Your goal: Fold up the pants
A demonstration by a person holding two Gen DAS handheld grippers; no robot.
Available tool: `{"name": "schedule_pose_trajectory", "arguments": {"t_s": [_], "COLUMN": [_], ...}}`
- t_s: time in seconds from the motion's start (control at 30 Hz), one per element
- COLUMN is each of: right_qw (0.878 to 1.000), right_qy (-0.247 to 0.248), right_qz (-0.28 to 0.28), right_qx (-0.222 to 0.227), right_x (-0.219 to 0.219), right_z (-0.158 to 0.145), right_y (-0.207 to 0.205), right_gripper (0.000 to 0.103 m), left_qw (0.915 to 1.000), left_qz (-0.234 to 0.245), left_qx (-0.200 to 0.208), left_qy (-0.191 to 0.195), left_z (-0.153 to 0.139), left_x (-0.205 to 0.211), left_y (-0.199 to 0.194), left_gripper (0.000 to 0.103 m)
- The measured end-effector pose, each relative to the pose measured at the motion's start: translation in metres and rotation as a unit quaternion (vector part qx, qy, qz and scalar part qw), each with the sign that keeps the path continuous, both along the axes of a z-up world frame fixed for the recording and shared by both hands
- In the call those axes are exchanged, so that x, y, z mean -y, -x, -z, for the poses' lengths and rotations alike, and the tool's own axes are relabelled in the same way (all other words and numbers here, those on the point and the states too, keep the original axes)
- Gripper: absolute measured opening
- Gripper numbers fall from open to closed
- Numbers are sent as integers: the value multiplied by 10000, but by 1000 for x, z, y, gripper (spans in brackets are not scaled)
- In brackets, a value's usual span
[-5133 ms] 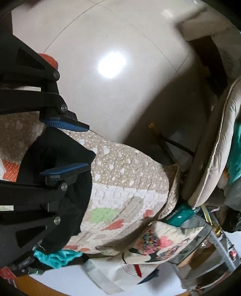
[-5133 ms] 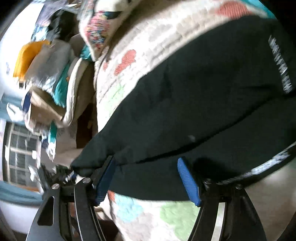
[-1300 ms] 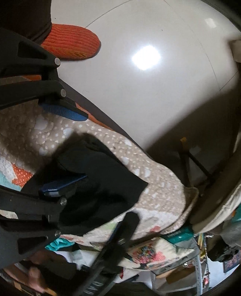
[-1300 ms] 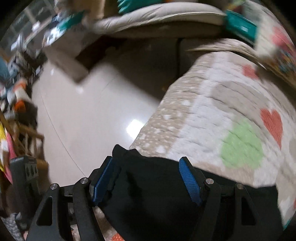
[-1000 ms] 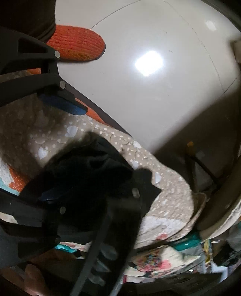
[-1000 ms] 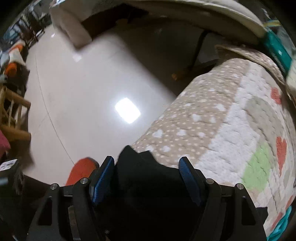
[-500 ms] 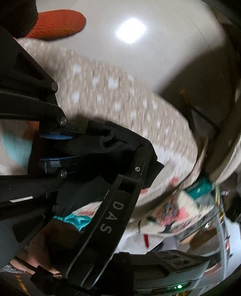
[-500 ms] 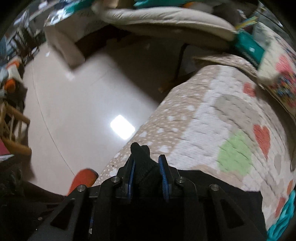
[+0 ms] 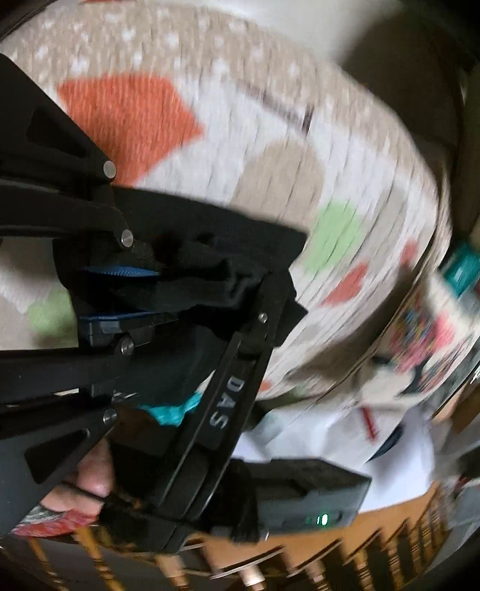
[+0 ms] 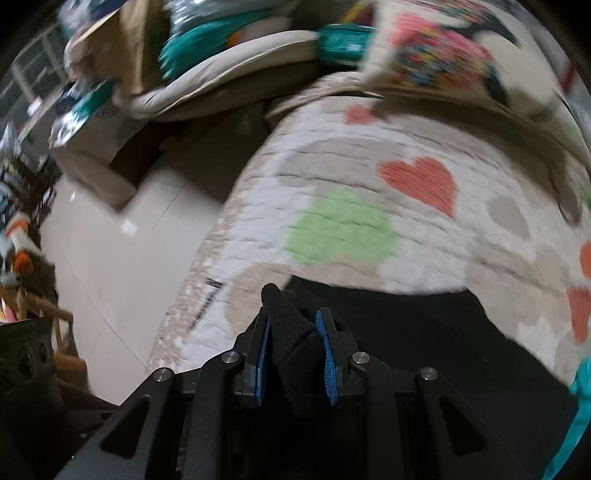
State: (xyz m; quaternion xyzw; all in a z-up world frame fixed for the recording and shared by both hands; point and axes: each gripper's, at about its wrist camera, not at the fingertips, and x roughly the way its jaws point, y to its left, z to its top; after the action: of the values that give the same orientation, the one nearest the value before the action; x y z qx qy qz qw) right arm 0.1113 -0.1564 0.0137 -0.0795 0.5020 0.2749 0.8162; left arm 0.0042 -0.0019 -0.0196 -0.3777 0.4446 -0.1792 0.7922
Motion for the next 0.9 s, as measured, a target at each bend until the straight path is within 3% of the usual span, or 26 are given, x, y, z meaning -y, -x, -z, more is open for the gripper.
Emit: {"name": "schedule_pose_trajectory", "arguments": {"t_s": [0.1,0.2,0.27,0.33,0.43,0.53,0.63,0.73,0.83,0.9], "right_qw": [9990,9892,9782,9711,9783,9870,9852,9857,9864,9878], "right_qy": [-56,298,489,418,-266,-1057,-1371,-997,-532,171], "right_qz": [436,1432,2014,2321,1988,1213,813,1009,1218,1317], "right_qx": [-33,21,122,373,524,-32,-637,-912,-966,-814], "right_x": [45,109,138,156,145,109,79,74,96,113], "right_z": [4,12,8,-7,-33,-30,-5,20,24,20], "right_y": [-3,-12,-14,-9,9,18,19,18,29,46], "right_gripper": [31,42,45,46,46,46,46,46,43,46], "left_qw": [9983,9944,9936,9964,9996,9979,9977,9982,9981,9979], "left_qz": [563,950,899,598,43,-195,-186,-150,-127,-126], "left_qx": [103,308,476,471,-33,-509,-628,-583,-580,-614], "left_qy": [66,349,489,361,290,349,157,5,-138,-160], "left_z": [-3,-12,-18,-17,4,28,36,35,33,35], "left_x": [20,21,10,-4,-23,-31,-26,-18,-15,-13], "left_y": [3,12,16,17,10,6,5,3,2,2], "left_gripper": [26,41,48,50,50,50,50,50,50,50]}}
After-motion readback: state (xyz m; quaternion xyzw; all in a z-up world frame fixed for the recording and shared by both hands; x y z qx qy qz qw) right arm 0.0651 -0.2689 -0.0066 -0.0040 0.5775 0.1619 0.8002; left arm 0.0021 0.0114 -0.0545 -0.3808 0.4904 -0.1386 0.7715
